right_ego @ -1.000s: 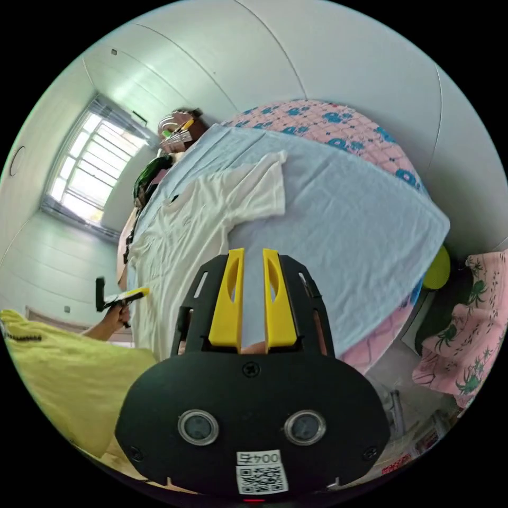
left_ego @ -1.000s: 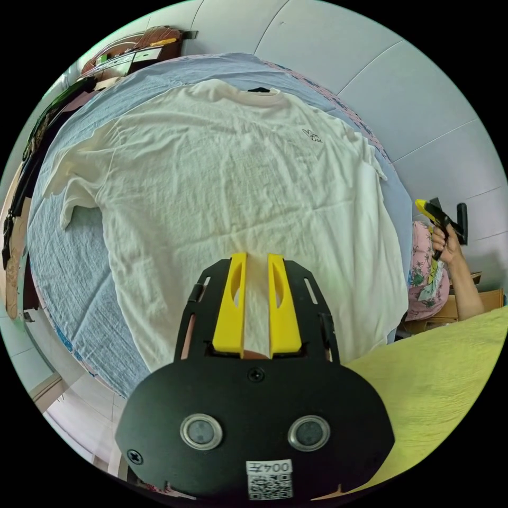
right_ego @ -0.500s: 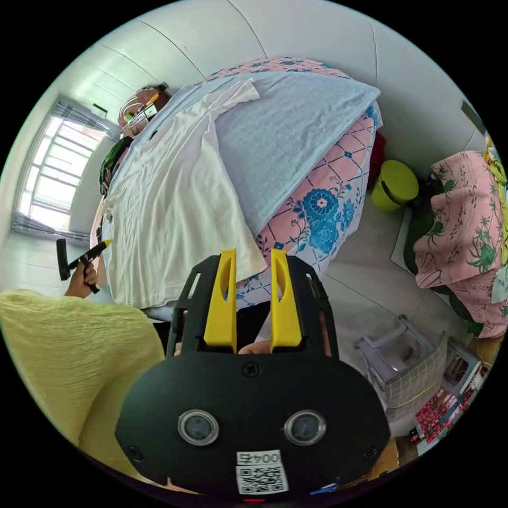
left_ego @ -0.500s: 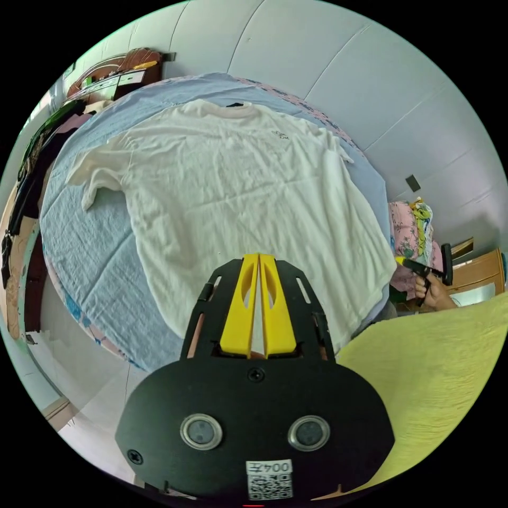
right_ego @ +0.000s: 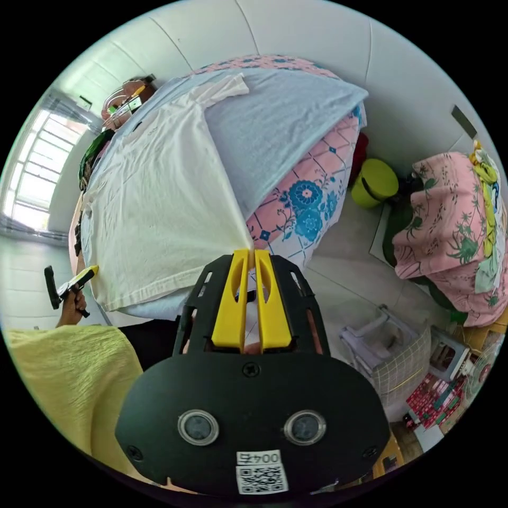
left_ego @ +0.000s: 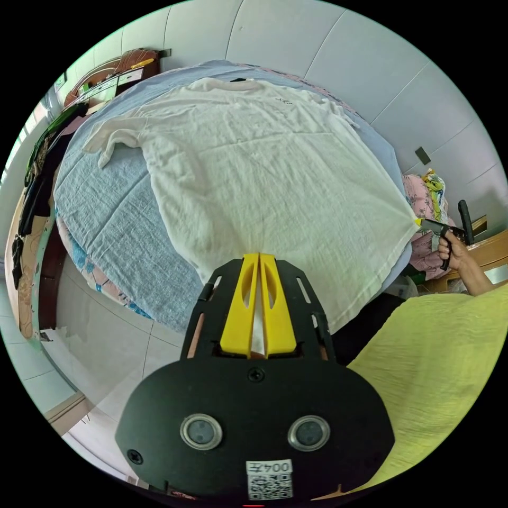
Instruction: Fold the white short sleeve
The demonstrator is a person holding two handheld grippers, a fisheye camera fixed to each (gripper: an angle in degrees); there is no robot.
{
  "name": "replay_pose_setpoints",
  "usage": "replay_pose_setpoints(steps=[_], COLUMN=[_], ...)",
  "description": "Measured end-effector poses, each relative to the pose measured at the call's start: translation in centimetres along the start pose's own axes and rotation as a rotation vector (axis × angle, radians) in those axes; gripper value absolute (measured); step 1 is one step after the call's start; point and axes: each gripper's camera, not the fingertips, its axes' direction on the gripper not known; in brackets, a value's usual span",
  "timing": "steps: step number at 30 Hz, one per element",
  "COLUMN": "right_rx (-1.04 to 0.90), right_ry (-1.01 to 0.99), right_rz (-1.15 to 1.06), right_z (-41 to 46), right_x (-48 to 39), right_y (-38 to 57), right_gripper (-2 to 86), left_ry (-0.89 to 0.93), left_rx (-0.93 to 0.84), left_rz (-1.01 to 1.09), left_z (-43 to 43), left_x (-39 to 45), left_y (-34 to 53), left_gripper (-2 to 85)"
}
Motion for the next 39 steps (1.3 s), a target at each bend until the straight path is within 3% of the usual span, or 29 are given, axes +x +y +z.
replay_pose_setpoints(steps=[3, 9, 12, 20, 25, 31, 39], right_rx=[-0.013, 0.141, 0.149, -0.044, -0.118, -0.121, -0.147], right_ry=[0.023, 0.341, 0.245, 0.161, 0.219, 0.121, 0.127], right_rz=[0.033, -0.11, -0.255, -0.363, -0.397, -0.322, -0.351], right_z=[2.0, -1.9, -1.1, 11.2, 15.7, 17.3, 19.8], right_x=[-0.7, -8.1, -13.4, -20.9, -21.6, -19.5, -19.1], right_y=[-0.4, -0.4, -1.0, -3.5, -3.3, -4.2, -4.8], right_gripper=[2.6, 3.0, 2.2, -0.5, -0.6, -0.6, -0.5], left_ry=[0.007, 0.091, 0.094, 0.1, 0.176, 0.269, 0.313], left_rx=[0.015, 0.034, 0.144, 0.025, 0.042, 0.11, 0.1], left_rz=[-0.009, -0.045, -0.044, -0.012, -0.071, -0.089, -0.061], left_z=[-1.4, -5.2, -9.6, -11.3, -10.4, -11.3, -11.2], left_x=[0.0, -2.1, -3.5, -5.9, -6.6, -7.5, -8.5], left_y=[1.1, 2.7, 5.0, 15.6, 19.5, 20.5, 19.8], left_gripper=[0.8, 0.9, 1.1, 2.8, 6.2, 8.5, 4.5])
